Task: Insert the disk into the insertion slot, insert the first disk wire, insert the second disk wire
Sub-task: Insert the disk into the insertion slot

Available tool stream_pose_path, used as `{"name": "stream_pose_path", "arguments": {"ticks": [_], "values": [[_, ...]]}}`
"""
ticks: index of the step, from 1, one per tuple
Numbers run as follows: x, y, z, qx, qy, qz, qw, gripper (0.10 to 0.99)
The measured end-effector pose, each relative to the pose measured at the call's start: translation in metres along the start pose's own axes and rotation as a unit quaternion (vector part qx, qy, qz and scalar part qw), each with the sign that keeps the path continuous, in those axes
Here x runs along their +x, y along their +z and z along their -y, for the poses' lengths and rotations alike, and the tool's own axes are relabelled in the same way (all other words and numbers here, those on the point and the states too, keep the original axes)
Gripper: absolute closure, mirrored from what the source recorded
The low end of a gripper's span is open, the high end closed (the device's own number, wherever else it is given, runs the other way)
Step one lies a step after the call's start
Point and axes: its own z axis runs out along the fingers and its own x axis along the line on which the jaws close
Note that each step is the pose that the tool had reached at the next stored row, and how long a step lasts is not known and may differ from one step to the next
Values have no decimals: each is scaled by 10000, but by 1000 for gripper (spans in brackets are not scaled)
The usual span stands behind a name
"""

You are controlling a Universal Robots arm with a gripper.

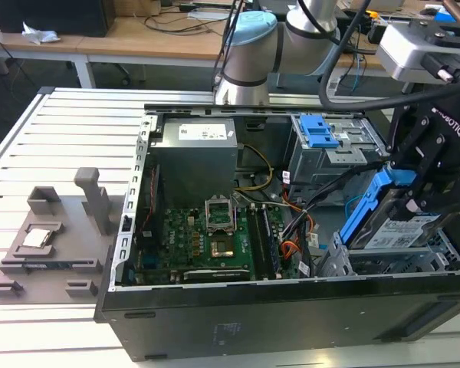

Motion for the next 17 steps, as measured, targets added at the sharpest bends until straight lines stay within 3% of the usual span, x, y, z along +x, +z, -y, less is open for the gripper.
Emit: {"name": "stream_pose_path", "arguments": {"ticks": [8, 9, 10, 13, 15, 16, 17], "values": [[0, 29, 1, 0, 0, -1, 10000, 722], [0, 29, 1, 0, 0, -1, 10000, 714], [0, 29, 1, 0, 1, 0, 10000, 647], [0, 29, 1, 0, 0, -1, 10000, 647], [0, 29, 1, 0, 0, -1, 10000, 725], [0, 29, 1, 0, 0, -1, 10000, 851], [0, 29, 1, 0, 0, -1, 10000, 910]]}}
